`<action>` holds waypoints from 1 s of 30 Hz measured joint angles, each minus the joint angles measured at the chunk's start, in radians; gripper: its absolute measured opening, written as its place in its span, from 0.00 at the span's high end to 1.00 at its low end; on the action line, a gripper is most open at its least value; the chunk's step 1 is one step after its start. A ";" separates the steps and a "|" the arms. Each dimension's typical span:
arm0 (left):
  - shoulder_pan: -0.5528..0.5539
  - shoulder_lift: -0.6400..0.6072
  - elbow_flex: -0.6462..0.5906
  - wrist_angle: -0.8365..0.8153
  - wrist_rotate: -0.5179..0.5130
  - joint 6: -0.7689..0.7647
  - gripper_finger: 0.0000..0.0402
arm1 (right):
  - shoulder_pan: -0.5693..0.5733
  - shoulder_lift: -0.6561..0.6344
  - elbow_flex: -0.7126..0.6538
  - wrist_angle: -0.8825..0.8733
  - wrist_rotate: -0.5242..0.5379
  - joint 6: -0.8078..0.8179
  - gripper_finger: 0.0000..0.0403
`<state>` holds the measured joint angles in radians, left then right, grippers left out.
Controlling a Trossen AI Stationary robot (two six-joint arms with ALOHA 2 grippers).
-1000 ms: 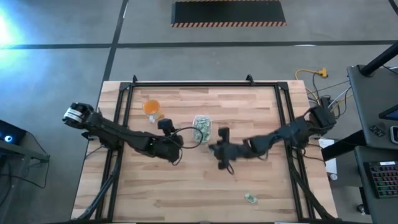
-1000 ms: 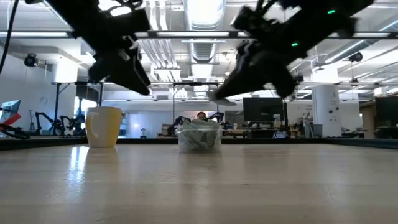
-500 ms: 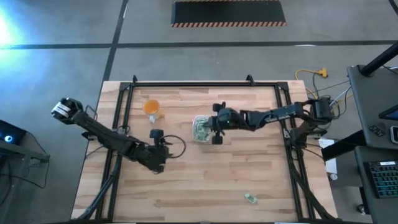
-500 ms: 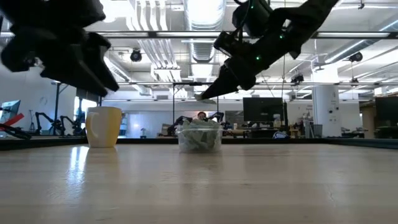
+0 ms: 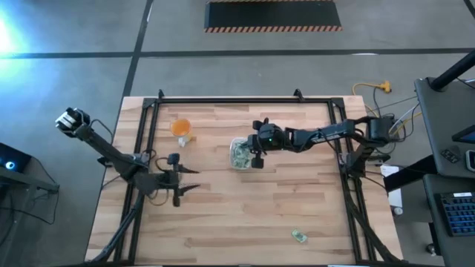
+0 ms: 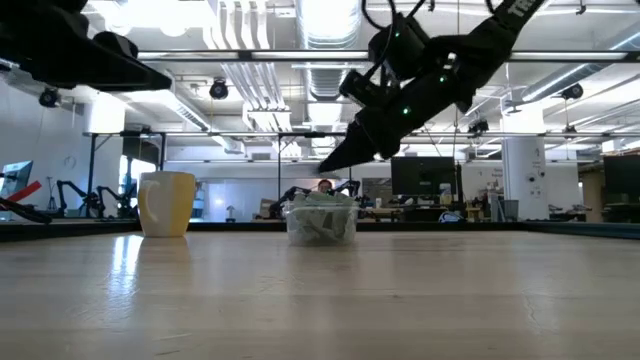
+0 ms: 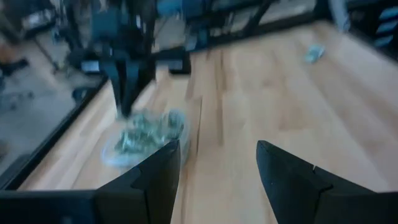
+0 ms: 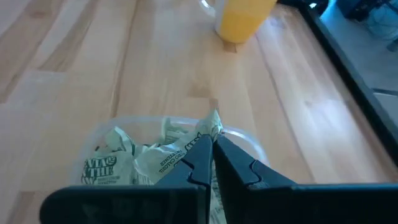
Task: Pick and place Stevia / Truvia into bins
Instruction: Put the left stevia packet into the bin, then put the stevia packet into the bin
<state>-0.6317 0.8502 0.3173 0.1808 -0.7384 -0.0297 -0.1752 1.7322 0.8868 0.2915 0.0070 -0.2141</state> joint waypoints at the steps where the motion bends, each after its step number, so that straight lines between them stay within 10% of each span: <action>1: -0.002 -0.021 -0.029 0.056 0.006 0.032 0.51 | -0.002 0.018 0.008 0.004 -0.009 -0.001 0.98; 13: -0.005 -0.179 -0.181 0.214 0.109 0.089 0.51 | -0.003 0.057 0.081 -0.143 -0.009 0.004 0.96; 24: -0.005 -0.170 -0.192 0.214 0.112 0.088 0.51 | 0.002 0.000 0.137 -0.253 -0.018 0.030 0.65; 30: -0.005 -0.171 -0.193 0.213 0.111 0.094 0.51 | 0.054 -0.092 0.173 -0.547 -0.258 0.094 0.59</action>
<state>-0.6369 0.6788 0.1242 0.3943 -0.6270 0.0639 -0.1214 1.6397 1.0595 -0.2554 -0.2514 -0.1204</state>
